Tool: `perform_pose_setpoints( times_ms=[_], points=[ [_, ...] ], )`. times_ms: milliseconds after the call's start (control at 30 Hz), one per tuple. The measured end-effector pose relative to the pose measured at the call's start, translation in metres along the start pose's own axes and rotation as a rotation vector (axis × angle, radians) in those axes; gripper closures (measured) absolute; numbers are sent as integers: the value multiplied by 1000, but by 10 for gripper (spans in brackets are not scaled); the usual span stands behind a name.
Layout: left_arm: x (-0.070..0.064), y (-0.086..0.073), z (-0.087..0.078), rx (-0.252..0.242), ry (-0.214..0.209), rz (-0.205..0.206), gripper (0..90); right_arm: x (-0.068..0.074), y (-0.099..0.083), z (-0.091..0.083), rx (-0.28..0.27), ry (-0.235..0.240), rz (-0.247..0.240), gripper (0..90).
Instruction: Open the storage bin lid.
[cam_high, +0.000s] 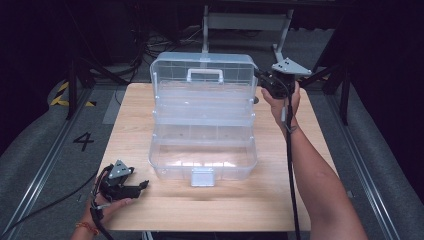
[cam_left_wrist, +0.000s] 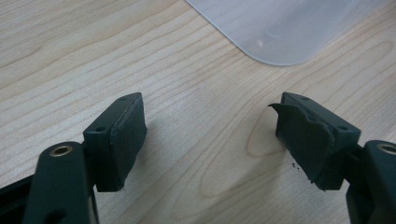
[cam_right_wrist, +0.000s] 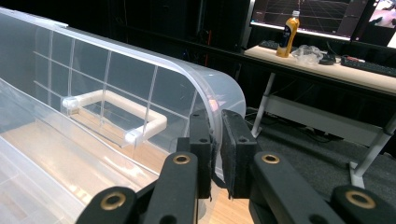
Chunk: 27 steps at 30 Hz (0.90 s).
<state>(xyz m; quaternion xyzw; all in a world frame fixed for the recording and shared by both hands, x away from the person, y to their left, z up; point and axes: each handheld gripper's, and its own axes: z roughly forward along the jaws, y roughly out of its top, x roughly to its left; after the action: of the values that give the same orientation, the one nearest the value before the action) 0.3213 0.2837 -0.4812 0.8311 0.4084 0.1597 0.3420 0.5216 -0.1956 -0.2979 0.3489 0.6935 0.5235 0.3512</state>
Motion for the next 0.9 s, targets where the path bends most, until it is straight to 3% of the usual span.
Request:
perform_pose_setpoints(
  times_ms=[900],
  points=[
    [0,0,0,4,-1,1,248,-7,6,19,71,-10,-8,832]
  ],
)
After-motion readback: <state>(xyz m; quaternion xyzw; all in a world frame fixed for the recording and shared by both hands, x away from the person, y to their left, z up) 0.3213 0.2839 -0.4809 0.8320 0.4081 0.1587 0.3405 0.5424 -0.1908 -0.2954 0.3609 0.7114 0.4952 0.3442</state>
